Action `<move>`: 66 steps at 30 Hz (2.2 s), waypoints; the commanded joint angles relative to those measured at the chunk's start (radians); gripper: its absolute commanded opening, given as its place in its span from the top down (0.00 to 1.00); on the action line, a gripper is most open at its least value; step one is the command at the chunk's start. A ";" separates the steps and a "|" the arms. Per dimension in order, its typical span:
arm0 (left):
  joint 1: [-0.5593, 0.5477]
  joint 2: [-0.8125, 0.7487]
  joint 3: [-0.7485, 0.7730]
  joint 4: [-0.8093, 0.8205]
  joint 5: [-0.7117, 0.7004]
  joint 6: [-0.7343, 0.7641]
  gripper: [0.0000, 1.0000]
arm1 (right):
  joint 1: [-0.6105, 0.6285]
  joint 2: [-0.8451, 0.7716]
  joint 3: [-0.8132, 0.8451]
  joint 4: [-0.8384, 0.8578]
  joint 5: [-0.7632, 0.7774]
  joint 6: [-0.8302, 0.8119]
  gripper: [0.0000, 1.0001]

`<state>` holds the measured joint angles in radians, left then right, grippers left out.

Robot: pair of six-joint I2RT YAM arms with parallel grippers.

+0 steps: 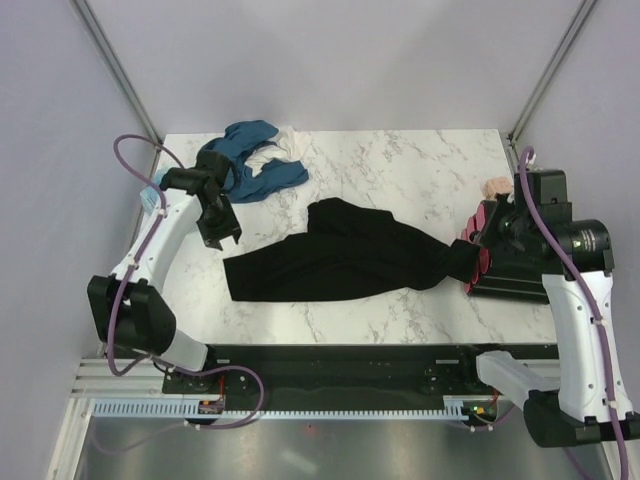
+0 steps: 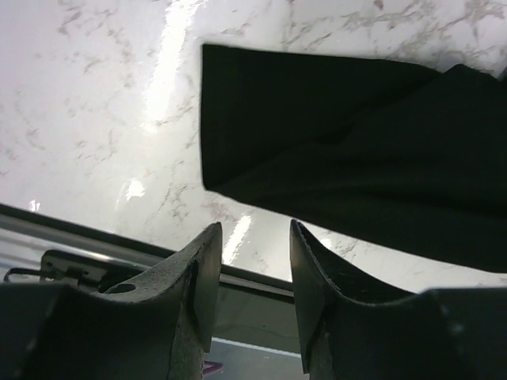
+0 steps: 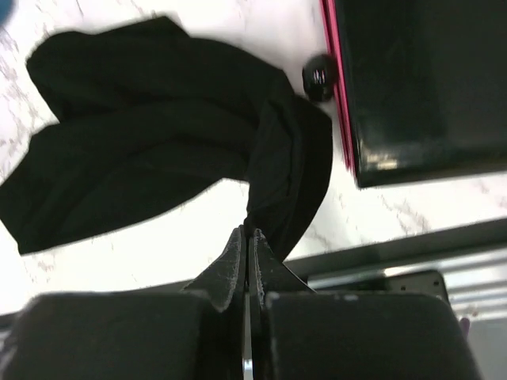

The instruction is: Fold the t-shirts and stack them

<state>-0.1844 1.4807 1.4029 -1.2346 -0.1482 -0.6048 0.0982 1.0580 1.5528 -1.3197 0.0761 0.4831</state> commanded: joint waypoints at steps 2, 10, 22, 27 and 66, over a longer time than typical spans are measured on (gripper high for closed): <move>-0.046 0.122 0.065 0.133 0.072 -0.024 0.53 | -0.002 -0.069 -0.088 -0.029 -0.067 0.057 1.00; -0.059 0.247 -0.044 0.227 0.009 -0.019 0.50 | -0.002 0.000 0.019 -0.012 -0.099 0.032 1.00; 0.025 0.329 -0.084 0.299 -0.067 0.005 0.44 | -0.002 0.051 0.059 0.014 -0.130 0.006 1.00; 0.086 0.362 -0.081 0.337 -0.056 0.033 0.44 | -0.002 0.063 0.078 0.014 -0.136 0.000 1.00; 0.097 0.432 -0.138 0.403 -0.002 0.056 0.98 | -0.002 0.105 0.096 0.089 -0.151 0.018 1.00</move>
<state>-0.0872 1.9152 1.2839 -0.8665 -0.1558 -0.5503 0.0982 1.1576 1.6466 -1.2915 -0.0662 0.4934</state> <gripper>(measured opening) 0.034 0.010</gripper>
